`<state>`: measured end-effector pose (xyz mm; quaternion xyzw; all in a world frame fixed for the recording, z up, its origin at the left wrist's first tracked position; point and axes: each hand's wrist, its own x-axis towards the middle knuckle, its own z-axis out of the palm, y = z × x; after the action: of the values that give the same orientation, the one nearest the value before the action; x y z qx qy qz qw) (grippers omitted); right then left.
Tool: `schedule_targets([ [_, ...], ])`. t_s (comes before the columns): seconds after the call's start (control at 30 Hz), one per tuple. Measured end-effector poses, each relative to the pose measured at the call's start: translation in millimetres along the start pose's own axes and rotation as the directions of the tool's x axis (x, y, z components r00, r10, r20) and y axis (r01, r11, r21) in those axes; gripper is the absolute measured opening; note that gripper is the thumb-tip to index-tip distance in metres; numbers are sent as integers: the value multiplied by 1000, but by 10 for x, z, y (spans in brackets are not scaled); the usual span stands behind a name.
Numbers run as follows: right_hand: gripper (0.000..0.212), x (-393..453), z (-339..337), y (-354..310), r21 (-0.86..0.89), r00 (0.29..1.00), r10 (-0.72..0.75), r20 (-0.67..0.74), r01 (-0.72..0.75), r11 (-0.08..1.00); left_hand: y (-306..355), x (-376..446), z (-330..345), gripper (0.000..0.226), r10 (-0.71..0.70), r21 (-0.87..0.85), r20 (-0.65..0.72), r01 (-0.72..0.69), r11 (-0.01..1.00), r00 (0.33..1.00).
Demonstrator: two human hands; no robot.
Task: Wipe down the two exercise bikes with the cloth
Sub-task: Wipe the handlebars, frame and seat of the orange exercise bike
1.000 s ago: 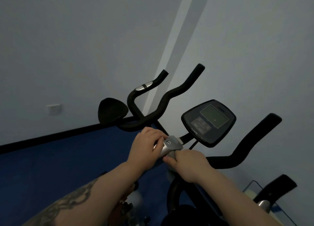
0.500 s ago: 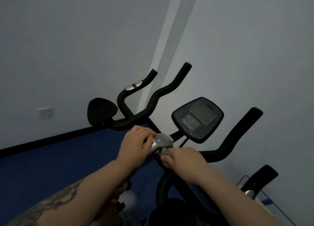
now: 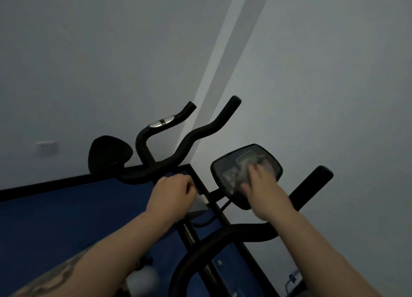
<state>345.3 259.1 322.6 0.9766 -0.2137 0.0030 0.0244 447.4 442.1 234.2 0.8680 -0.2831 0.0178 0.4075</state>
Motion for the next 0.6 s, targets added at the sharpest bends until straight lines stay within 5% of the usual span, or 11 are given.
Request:
schedule_targets([
  [0.07,67,93,194,29,-185,948,30,318,31,982,-14,1,36,22,28,47,-8,-27,999,1000],
  [0.13,73,183,303,34,-213,921,64,383,20,977,-22,10,47,22,36,65,-16,-35,997,999],
  [0.3,64,480,443,-9,-212,984,-48,172,85,974,-25,3,63,22,38,76,-40,-34,996,998],
  [0.47,67,903,544,74,-128,948,-270,169,292,948,-26,41,68,22,78,112,-39,-73,991,996],
  [0.6,66,1091,497,201,-197,980,-167,109,186,963,-41,34,78,23,77,120,-42,-72,990,996],
])
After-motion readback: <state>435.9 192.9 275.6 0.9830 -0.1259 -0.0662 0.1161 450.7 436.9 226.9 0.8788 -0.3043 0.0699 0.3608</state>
